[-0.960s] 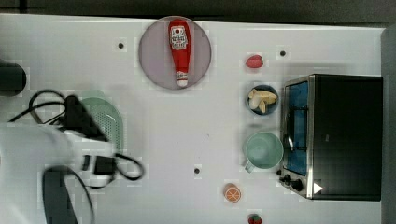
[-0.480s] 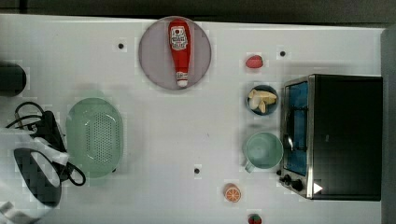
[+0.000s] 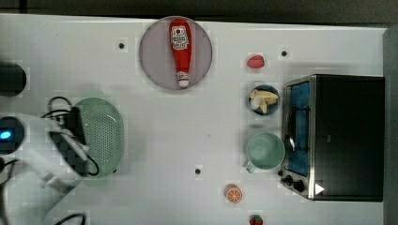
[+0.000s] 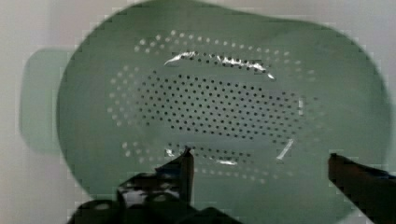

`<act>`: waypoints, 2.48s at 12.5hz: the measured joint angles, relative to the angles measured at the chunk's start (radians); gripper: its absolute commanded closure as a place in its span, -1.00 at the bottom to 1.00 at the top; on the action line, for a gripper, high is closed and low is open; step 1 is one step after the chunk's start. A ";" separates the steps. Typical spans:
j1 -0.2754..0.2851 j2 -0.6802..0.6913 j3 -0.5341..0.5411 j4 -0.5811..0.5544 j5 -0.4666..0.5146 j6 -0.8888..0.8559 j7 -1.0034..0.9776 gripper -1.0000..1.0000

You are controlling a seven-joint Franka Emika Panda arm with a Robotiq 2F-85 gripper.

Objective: Drag strainer left to right.

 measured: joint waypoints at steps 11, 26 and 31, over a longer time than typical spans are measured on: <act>0.081 0.191 -0.199 -0.021 -0.065 0.222 0.069 -1.00; 0.020 0.142 -0.231 -0.104 -0.062 0.243 0.030 -1.00; -0.088 0.113 -0.237 -0.158 -0.059 0.207 -0.052 -1.00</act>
